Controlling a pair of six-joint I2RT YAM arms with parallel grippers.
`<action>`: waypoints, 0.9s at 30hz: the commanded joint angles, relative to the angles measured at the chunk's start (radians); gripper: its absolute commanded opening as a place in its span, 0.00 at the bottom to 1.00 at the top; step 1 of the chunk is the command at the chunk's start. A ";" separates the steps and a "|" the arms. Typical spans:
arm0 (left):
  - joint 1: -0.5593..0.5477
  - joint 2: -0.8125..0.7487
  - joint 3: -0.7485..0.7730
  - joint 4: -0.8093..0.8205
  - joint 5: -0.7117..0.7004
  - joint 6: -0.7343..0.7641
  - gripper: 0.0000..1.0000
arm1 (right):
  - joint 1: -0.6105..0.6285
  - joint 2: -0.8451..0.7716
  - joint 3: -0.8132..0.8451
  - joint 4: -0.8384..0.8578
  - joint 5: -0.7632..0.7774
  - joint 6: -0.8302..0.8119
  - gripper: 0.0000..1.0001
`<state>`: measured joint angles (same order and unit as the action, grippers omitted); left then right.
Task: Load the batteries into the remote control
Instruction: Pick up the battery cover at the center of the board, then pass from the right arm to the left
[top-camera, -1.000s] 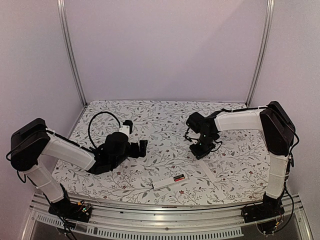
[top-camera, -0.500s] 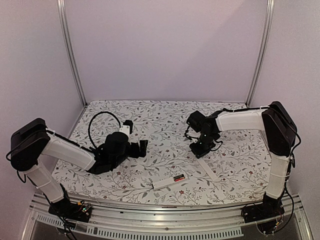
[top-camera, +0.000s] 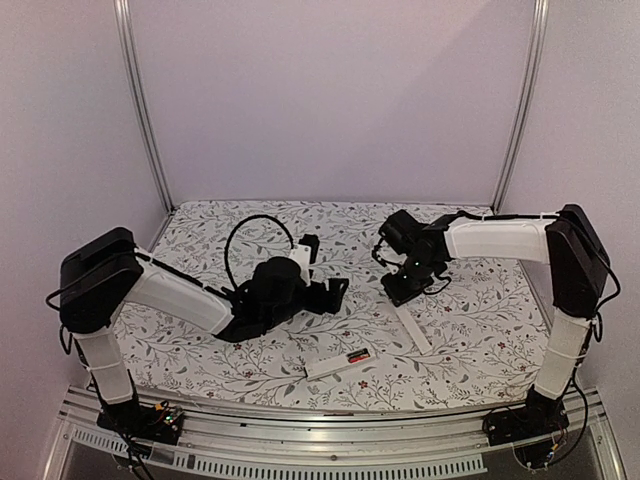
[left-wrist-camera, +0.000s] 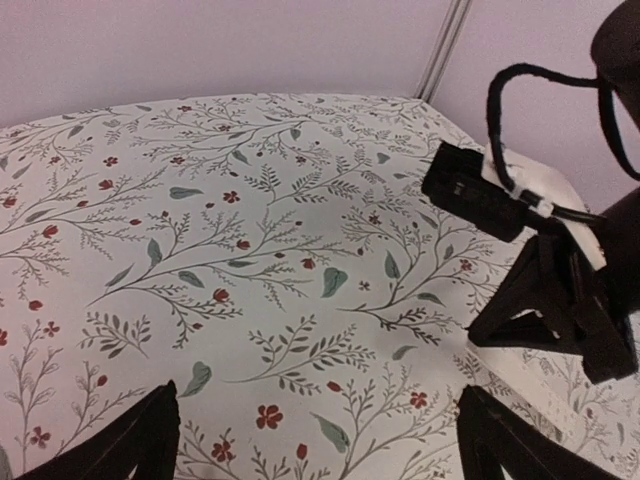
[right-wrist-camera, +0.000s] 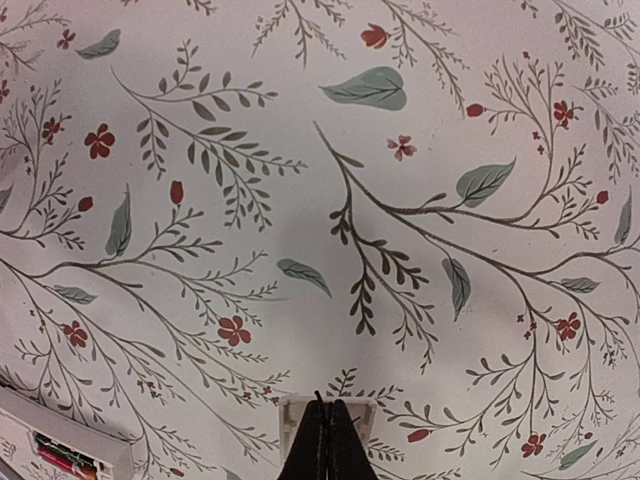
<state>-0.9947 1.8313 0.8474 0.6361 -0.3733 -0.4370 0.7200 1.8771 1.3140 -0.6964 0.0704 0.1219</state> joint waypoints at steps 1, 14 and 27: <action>-0.030 0.097 0.071 0.082 0.118 0.011 0.97 | 0.006 -0.097 -0.020 0.050 0.035 0.038 0.00; -0.040 0.220 0.196 0.250 0.328 -0.016 1.00 | 0.002 -0.235 0.012 0.144 0.076 0.078 0.00; -0.040 0.305 0.352 0.192 0.366 -0.043 1.00 | 0.012 -0.291 0.069 0.181 0.050 0.071 0.00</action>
<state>-1.0241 2.0968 1.1454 0.8505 -0.0292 -0.4709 0.7200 1.6146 1.3556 -0.5297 0.1257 0.1860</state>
